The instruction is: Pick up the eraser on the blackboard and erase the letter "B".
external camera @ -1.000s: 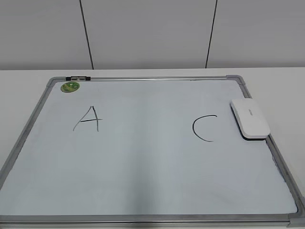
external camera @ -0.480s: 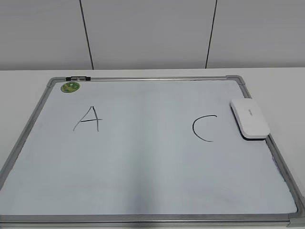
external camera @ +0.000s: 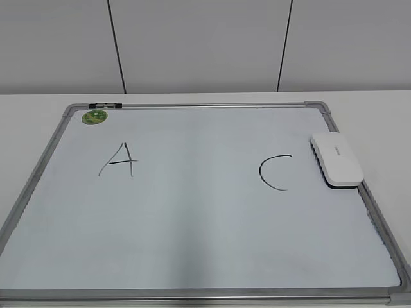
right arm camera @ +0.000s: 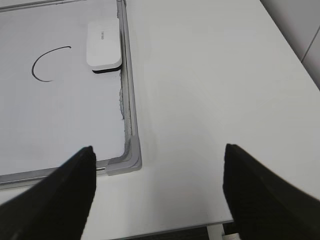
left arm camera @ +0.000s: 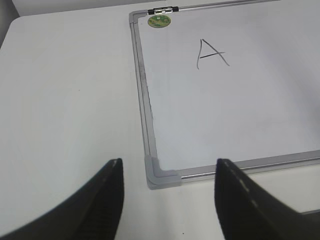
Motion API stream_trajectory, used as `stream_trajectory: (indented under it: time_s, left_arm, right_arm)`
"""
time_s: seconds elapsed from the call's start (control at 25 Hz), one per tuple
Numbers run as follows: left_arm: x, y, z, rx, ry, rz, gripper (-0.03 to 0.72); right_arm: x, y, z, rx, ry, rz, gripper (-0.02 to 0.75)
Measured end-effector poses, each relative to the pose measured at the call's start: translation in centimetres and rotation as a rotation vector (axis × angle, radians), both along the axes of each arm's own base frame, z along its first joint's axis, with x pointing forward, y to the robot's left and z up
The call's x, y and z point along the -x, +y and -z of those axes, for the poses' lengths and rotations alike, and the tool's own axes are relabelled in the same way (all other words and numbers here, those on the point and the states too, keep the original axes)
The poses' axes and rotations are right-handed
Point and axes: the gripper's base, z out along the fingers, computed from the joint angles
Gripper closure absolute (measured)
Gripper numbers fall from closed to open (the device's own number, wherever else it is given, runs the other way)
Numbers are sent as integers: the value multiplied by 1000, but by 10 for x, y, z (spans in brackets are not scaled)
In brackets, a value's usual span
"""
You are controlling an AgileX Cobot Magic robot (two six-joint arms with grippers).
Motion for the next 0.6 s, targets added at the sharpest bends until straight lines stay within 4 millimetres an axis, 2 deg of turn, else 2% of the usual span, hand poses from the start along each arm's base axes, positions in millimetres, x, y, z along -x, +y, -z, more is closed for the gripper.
stream_trajectory:
  time_s: [0.6]
  left_arm:
    - [0, 0, 0, 0, 0, 0, 299]
  right_arm:
    - [0, 0, 0, 0, 0, 0, 150]
